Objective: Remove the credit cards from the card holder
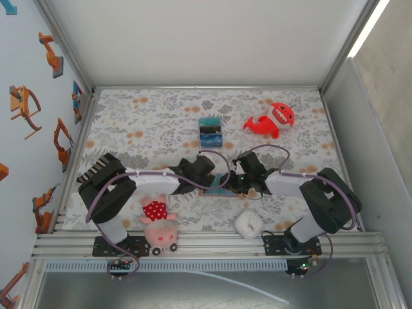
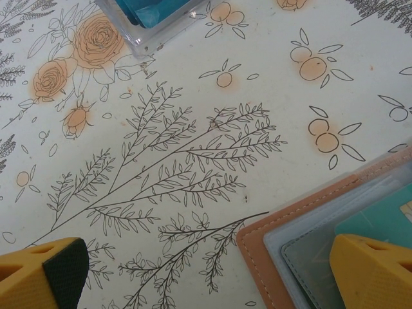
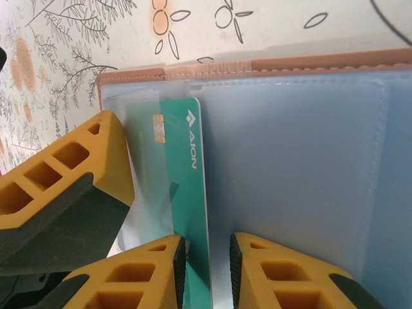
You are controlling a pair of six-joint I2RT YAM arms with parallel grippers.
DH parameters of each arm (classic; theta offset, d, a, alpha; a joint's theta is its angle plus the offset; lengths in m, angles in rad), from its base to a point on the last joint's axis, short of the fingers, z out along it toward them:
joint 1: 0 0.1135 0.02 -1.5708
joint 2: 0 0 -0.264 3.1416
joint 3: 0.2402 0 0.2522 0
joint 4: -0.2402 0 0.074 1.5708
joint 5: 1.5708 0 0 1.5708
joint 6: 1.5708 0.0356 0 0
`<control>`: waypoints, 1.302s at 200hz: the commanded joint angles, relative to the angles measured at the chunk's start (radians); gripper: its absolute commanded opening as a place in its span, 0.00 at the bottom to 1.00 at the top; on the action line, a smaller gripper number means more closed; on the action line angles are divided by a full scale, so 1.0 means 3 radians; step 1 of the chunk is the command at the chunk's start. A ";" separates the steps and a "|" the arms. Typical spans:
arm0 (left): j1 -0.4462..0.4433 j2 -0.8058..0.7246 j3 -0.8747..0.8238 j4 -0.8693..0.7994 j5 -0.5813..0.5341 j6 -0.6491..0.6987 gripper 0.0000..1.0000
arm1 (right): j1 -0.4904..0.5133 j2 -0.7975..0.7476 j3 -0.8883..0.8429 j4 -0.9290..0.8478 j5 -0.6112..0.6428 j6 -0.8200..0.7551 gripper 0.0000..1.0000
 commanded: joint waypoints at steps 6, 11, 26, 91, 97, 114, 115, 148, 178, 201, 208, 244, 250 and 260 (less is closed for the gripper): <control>0.0000 0.0080 0.0030 -0.0196 0.0010 -0.0059 0.97 | -0.0014 0.0051 -0.0043 0.0181 -0.0091 0.0070 0.23; -0.0004 0.0079 0.0030 -0.0197 0.0011 -0.0064 0.97 | -0.0014 0.0055 -0.0043 0.0195 -0.0093 0.0075 0.22; -0.0004 0.0081 0.0030 -0.0197 0.0008 -0.0063 0.97 | -0.0014 0.0066 -0.0038 0.0215 -0.0101 0.0074 0.21; -0.0005 0.0059 0.0030 -0.0178 0.0000 -0.0070 0.97 | -0.0014 0.0102 -0.0033 0.0280 -0.0070 0.0073 0.06; -0.0005 0.0053 0.0022 -0.0172 0.0001 -0.0067 0.97 | -0.0014 0.0088 -0.0033 0.0255 -0.0050 0.0059 0.05; -0.0004 0.0031 -0.0005 -0.0127 0.0000 -0.0055 0.97 | -0.0019 0.0036 -0.0031 0.0144 0.0025 0.0007 0.03; -0.0004 0.0028 -0.0008 -0.0124 0.0000 -0.0055 0.97 | -0.0019 0.0030 -0.0032 0.0133 0.0033 0.0003 0.03; 0.0015 -0.0035 -0.0101 0.0017 0.0085 -0.0063 0.97 | -0.0026 -0.0100 0.0015 -0.0186 0.0208 -0.0139 0.01; 0.0042 -0.0101 -0.0121 0.0076 0.0118 -0.0055 0.97 | -0.0029 -0.0246 0.0038 -0.0383 0.0305 -0.0225 0.00; 0.0057 -0.0111 -0.0093 0.0066 0.0109 -0.0012 0.97 | -0.0038 -0.0335 0.0049 -0.0455 0.0340 -0.0265 0.00; 0.0064 -0.0110 -0.0081 0.0056 0.0099 0.0000 0.97 | -0.0039 -0.0358 0.0055 -0.0470 0.0347 -0.0272 0.00; 0.0077 -0.0181 -0.0077 0.0026 0.0051 0.0035 0.97 | -0.0075 -0.0528 0.0134 -0.0773 0.0485 -0.0430 0.00; 0.0082 -0.0197 -0.0077 0.0027 0.0040 0.0040 0.97 | -0.0089 -0.0560 0.0153 -0.0839 0.0511 -0.0468 0.00; 0.0087 -0.0233 -0.0077 0.0027 0.0018 0.0048 0.97 | -0.0108 -0.0614 0.0190 -0.0946 0.0552 -0.0539 0.00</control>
